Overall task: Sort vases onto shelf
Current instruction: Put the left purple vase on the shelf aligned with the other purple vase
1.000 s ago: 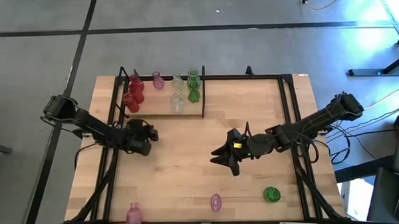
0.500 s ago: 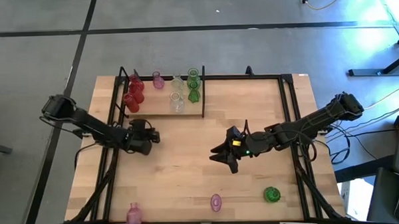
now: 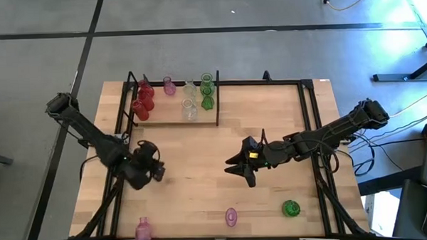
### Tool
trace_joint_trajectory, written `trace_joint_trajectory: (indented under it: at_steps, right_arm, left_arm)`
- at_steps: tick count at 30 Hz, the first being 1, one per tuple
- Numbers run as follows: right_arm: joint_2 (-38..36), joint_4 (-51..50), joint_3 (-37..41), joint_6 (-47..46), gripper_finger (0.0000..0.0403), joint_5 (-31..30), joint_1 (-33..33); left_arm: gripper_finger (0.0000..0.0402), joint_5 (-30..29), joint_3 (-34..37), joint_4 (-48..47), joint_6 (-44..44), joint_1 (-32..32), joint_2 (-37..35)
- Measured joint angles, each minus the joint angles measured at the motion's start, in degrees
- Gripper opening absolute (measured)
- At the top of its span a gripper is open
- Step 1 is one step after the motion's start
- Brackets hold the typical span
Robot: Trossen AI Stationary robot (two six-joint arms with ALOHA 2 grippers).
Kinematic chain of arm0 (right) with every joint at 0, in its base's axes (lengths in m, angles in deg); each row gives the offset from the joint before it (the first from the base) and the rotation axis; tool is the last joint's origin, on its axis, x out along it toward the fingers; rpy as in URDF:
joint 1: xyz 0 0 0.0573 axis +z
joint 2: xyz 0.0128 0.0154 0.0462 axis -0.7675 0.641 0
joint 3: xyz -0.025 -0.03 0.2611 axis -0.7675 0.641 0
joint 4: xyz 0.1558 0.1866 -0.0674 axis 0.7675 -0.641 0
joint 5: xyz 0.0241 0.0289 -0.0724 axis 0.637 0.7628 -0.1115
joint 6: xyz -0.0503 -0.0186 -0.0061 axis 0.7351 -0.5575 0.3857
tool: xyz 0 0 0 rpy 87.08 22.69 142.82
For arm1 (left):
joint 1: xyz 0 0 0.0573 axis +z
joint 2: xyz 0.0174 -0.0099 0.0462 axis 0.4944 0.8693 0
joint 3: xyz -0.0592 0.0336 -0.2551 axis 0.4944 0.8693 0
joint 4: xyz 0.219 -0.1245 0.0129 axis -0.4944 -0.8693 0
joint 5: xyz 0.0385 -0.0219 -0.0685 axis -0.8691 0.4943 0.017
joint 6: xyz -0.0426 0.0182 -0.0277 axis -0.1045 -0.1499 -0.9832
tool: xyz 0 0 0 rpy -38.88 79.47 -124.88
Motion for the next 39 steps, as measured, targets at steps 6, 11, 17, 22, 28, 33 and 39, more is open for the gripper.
trace_joint_trajectory:
  at_steps: [6, 11, 17, 22, 28, 33, 39]
  right_arm:
    - [0.0, 0.4, 0.0, 3.3, 0.0168, -1.4, 0.0]
    - [0.0, 0.4, 0.0, 4.8, 0.0168, 0.6, 0.0]
    - [0.0, 0.5, 0.0, 7.1, 0.0168, 1.4, 0.0]
    - [0.0, 0.5, 0.0, 8.6, 0.0168, 1.4, 0.0]
    - [0.0, 0.5, 0.0, 8.9, 0.0168, 1.2, 0.1]
    - [0.0, 0.5, 0.0, 9.3, 0.0168, 1.9, 0.1]
    - [0.0, 0.5, 0.0, 9.8, 0.0168, 2.5, 0.1]
  left_arm:
    - [0.0, 12.8, -9.4, -9.4, -10.4, -7.9, -0.1]
    - [0.0, 23.4, -14.4, -6.5, -10.6, -12.6, 0.0]
    - [0.0, 31.1, -15.3, -0.7, -18.3, -16.5, 0.8]
    - [0.0, 36.8, -11.8, 8.0, -21.1, -17.7, 5.5]
    - [0.0, 37.6, -9.5, 14.7, -19.2, -17.6, 8.8]
    - [0.0001, 34.2, -9.5, 14.3, -16.3, -17.1, 8.7]
    - [0.0064, 32.9, -9.4, 12.9, -12.1, -15.7, 8.7]
